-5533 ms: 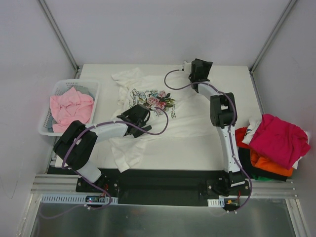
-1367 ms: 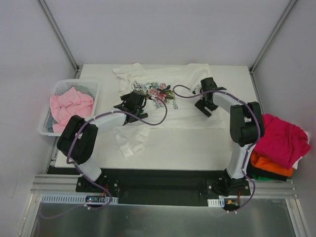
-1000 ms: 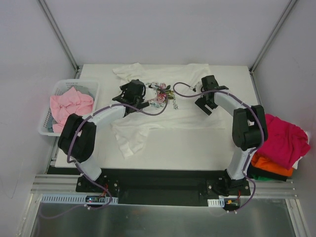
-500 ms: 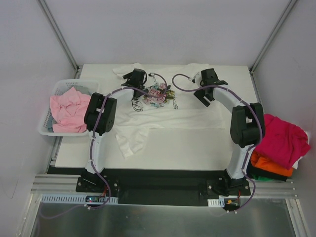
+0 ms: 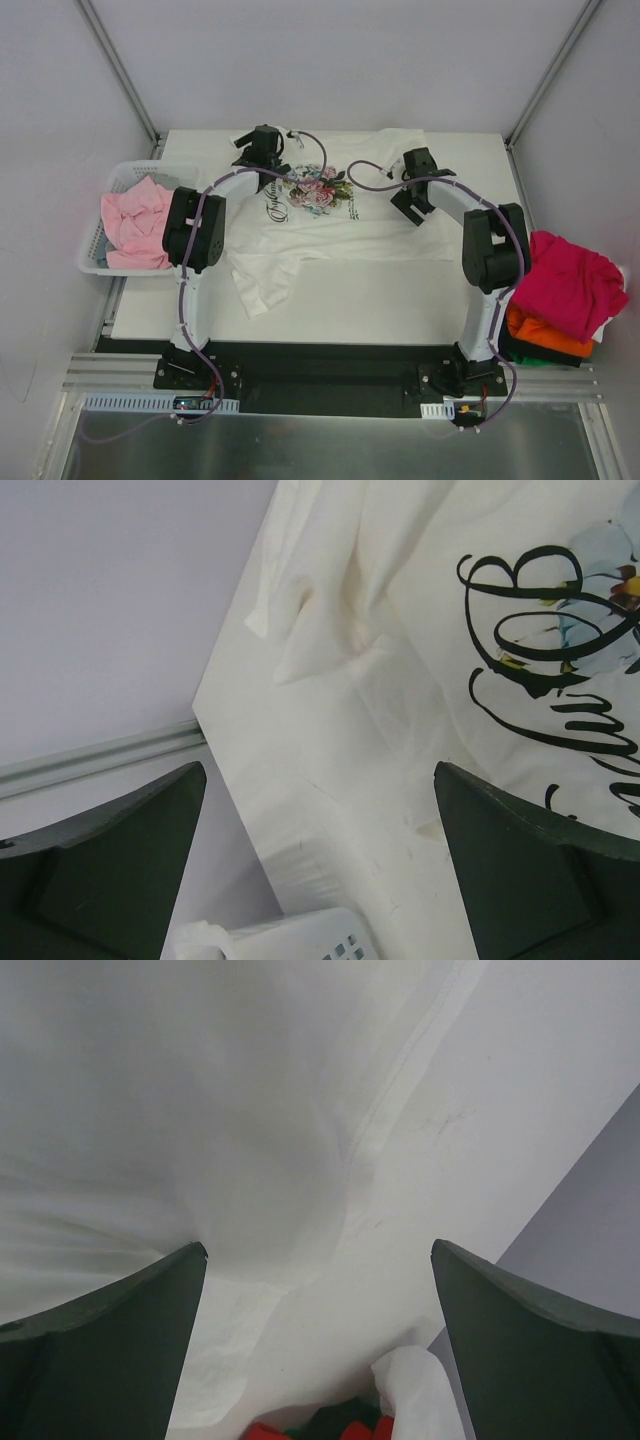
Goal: Fold and stack the t-shirts
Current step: Flatten the tshirt out
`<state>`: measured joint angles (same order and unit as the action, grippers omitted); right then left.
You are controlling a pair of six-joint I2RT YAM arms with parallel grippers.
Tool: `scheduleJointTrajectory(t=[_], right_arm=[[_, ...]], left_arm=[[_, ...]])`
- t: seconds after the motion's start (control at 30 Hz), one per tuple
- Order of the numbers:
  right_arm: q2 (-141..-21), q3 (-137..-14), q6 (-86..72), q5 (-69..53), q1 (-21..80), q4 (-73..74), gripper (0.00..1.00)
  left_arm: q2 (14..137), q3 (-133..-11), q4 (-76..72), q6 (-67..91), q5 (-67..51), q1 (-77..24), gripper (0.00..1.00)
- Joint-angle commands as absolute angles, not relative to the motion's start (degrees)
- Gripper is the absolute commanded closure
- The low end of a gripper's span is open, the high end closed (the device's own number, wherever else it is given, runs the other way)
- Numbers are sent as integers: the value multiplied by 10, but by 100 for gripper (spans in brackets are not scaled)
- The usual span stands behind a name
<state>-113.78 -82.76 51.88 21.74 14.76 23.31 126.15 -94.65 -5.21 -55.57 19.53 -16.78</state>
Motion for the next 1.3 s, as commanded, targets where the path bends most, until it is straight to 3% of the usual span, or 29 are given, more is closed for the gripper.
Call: scheduleJointTrajectory(t=[0.0,1.27], right_arm=[[-1145,-827,503,207,151,229,0],[-1097,-744,533,242,140,211,0]], left_arm=[[1227,-946,-65,-561,185,-163,1],[1385,-1027,-112,-708,236,-80,1]])
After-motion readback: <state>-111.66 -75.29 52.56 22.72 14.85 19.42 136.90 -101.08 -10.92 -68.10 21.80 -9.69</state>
